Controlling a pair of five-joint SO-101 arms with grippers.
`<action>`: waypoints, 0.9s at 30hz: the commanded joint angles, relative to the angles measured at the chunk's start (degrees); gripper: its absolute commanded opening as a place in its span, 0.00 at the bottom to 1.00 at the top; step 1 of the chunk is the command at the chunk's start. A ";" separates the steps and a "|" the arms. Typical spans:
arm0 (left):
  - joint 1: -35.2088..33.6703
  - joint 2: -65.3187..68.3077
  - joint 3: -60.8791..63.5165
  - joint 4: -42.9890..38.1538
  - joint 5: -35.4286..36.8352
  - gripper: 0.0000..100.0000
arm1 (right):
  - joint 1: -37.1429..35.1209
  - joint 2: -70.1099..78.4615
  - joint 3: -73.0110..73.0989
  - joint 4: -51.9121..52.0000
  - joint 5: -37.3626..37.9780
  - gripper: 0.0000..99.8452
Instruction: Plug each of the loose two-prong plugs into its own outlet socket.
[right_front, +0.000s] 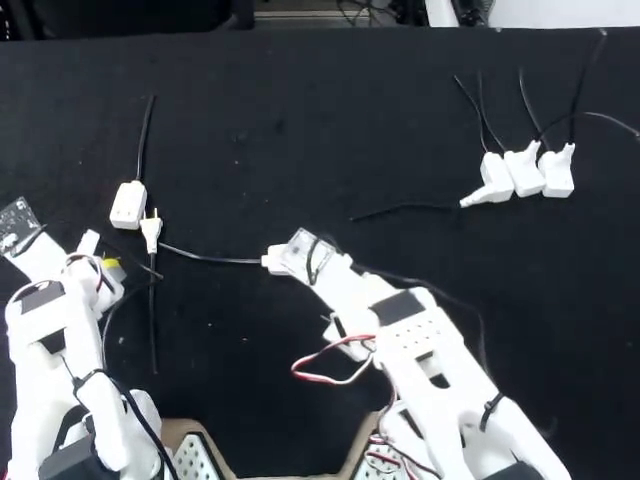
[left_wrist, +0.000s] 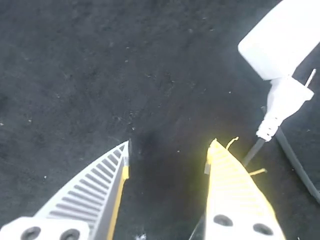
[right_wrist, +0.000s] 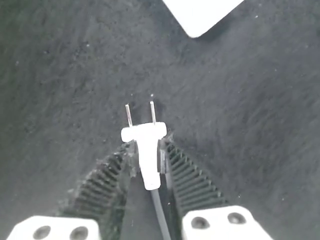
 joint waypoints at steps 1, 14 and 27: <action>0.66 -1.93 -0.13 -1.23 0.44 0.25 | -0.26 0.48 1.19 -1.67 0.70 0.07; 0.66 -2.02 -0.04 -1.41 0.44 0.25 | -7.74 0.31 -1.01 5.54 -2.37 0.07; 0.66 -2.02 -0.04 -1.23 0.44 0.25 | -9.58 0.40 -0.92 3.25 -2.11 0.16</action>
